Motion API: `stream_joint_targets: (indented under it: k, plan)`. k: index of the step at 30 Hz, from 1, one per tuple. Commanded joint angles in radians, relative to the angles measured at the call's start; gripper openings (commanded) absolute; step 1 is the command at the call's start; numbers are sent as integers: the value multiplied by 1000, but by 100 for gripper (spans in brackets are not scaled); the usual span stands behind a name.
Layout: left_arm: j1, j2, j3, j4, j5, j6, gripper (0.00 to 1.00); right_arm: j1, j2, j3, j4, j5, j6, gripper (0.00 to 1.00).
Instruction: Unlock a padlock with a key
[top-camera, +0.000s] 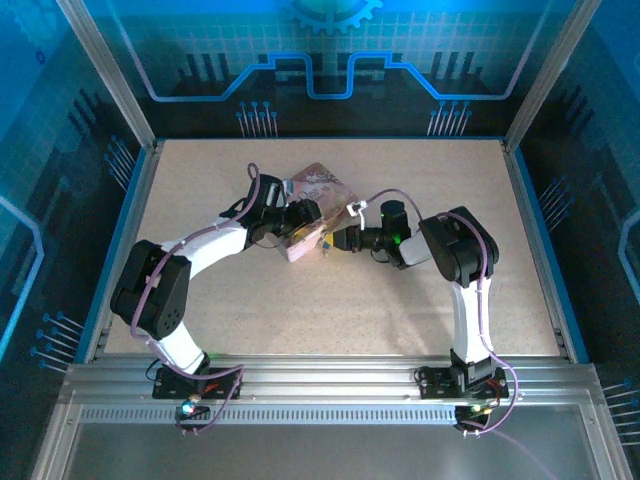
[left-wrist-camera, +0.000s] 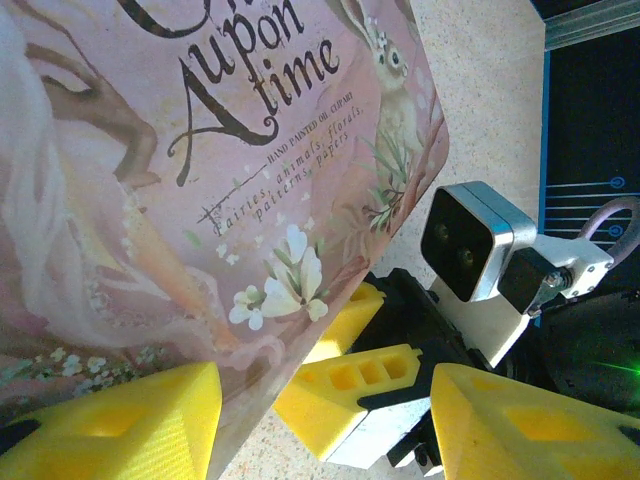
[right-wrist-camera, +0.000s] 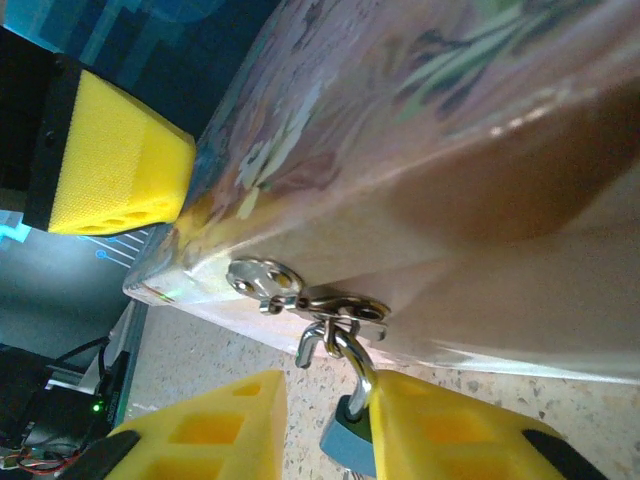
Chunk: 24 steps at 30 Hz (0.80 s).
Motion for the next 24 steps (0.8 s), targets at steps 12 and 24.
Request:
stream_joint_targets:
  k: [12,24]
  plan:
    - [2,1,-20,-7,-12,8,58,-7,-9,13,-36,-3,-8,10]
    - [2,-1,-55,-3,-17,9,58,-19,-31,-8,2,60,75,5]
